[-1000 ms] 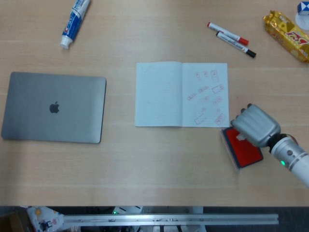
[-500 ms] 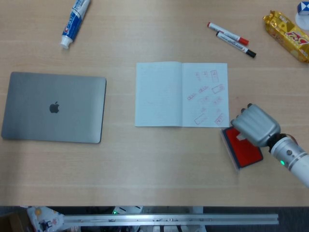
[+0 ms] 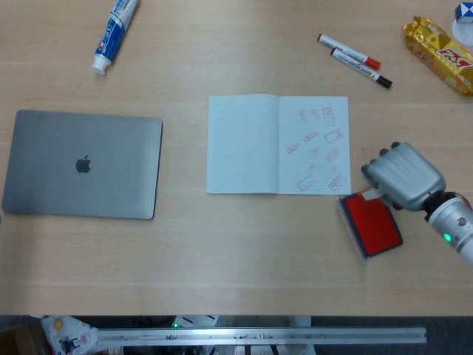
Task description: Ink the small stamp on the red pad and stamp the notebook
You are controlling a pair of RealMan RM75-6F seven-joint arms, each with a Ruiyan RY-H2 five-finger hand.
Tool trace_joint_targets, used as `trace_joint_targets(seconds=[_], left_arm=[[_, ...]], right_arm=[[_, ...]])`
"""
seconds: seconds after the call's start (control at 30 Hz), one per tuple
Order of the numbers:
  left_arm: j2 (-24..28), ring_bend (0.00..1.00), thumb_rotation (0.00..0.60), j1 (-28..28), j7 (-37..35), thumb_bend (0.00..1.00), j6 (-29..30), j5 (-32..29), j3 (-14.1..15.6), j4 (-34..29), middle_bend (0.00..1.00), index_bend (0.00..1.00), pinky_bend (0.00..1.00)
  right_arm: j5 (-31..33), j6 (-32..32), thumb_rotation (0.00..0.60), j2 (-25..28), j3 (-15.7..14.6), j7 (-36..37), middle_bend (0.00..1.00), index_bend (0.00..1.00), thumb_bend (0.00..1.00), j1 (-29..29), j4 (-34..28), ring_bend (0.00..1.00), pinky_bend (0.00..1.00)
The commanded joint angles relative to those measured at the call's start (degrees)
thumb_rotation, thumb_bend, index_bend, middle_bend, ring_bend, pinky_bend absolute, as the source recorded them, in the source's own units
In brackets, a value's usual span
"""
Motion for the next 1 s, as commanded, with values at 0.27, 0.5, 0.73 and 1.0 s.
trace_joint_targets(seconds=[0.27,0.5,0.73,1.0], left_arm=[[1.13,0.25,0.6,-0.09,0.89,0.24,0.09,0.39,0.14,-1.78,0.11,0.15,0.23],[1.27,0.25,0.6,0.08,0.92,0.24,-0.02,0.12,0.28,-1.85,0.11,0.15,0.23],[1.59,0.25,0.6,0.31,0.56,0.24,0.24,0.12,0.35,-1.79,0.11,0.15,0.23],[1.79,0.25,0.6,0.5,0.04,0.24,0.2,0.36,0.68,-1.51,0.11,0.15,0.23]], right_arm=[[5.9,-3.02,0.6,2.63,6.62,3.53,0.63,0.78,0.54,4.74,-2.58,0.49,0.47],[11.94,-5.12,0.6,0.73,8.49,1.01,0.63,0.79,0.54,8.98,-2.77,0.49,0.47],[16.54,-5.12,0.6,-1.87,8.73,-1.8,0.64,0.79,0.54,12.36,-2.96,0.49,0.47],[20.09,-4.79,0.6,-4.47,7.62,-5.19,0.64,0.79,0.54,15.85,-2.85,0.49,0.47]])
